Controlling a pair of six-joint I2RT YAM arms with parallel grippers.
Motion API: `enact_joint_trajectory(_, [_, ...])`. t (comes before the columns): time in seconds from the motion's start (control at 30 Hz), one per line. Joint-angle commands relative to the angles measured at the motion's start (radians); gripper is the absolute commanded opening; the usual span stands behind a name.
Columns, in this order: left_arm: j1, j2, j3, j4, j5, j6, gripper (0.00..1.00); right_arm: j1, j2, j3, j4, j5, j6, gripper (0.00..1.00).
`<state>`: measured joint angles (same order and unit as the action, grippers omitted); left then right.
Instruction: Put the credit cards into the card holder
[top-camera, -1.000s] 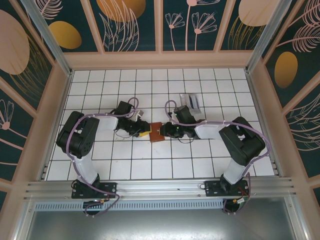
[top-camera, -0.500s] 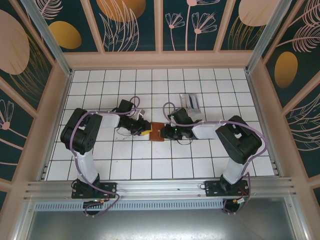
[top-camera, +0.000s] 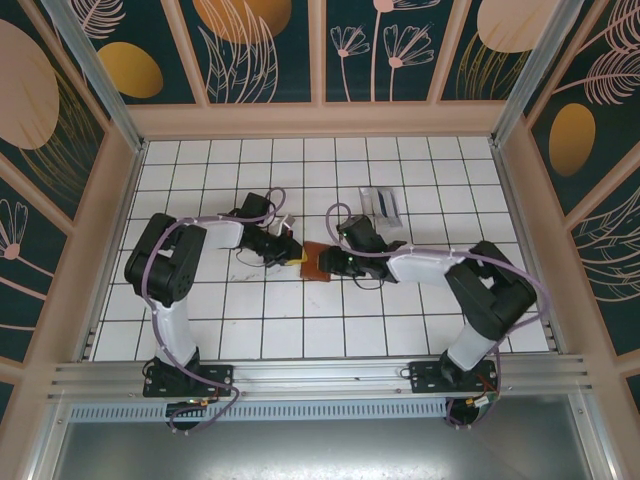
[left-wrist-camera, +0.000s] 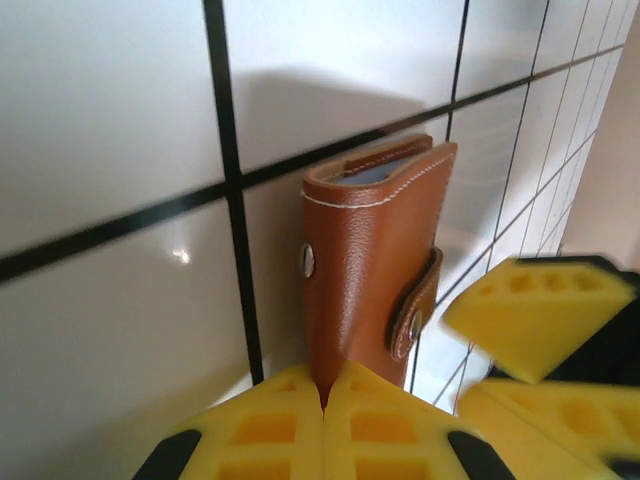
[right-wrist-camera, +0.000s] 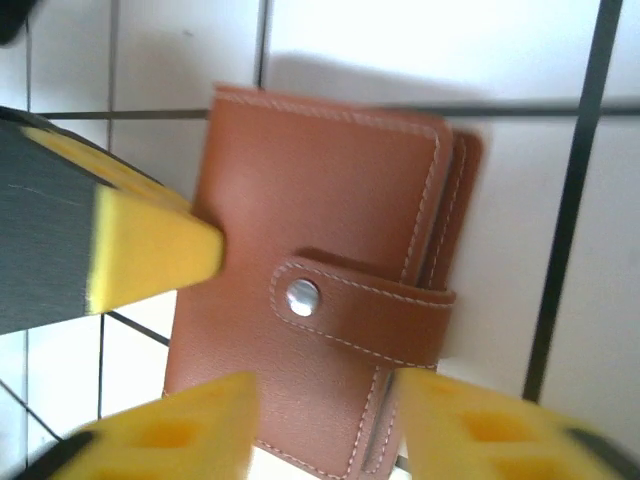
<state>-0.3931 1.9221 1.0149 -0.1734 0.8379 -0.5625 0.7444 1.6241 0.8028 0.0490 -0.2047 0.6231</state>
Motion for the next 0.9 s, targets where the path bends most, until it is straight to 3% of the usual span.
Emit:
enact_joint_trajectory(0.0, [-0.004, -0.065, -0.028, -0.006, 0.037, -0.078, 0.0, 0.018, -0.061, 0.088, -0.129, 0.184, -0.09, 0.48])
enact_joint_trajectory(0.17, [-0.004, -0.159, -0.085, 0.098, -0.007, -0.201, 0.0, 0.053, -0.022, 0.161, -0.205, 0.202, -0.099, 0.46])
enact_joint_trajectory(0.5, [-0.004, -0.242, -0.09, 0.169, 0.049, -0.284, 0.0, 0.118, 0.111, 0.285, -0.292, 0.265, -0.041, 0.46])
enact_joint_trajectory(0.7, [-0.004, -0.268, -0.092, 0.203, 0.052, -0.304, 0.0, 0.116, 0.141, 0.319, -0.381, 0.378, -0.041, 0.37])
enact_joint_trajectory(0.87, [-0.004, -0.272, -0.109, 0.224, 0.042, -0.318, 0.0, 0.116, 0.107, 0.269, -0.371, 0.39, -0.008, 0.29])
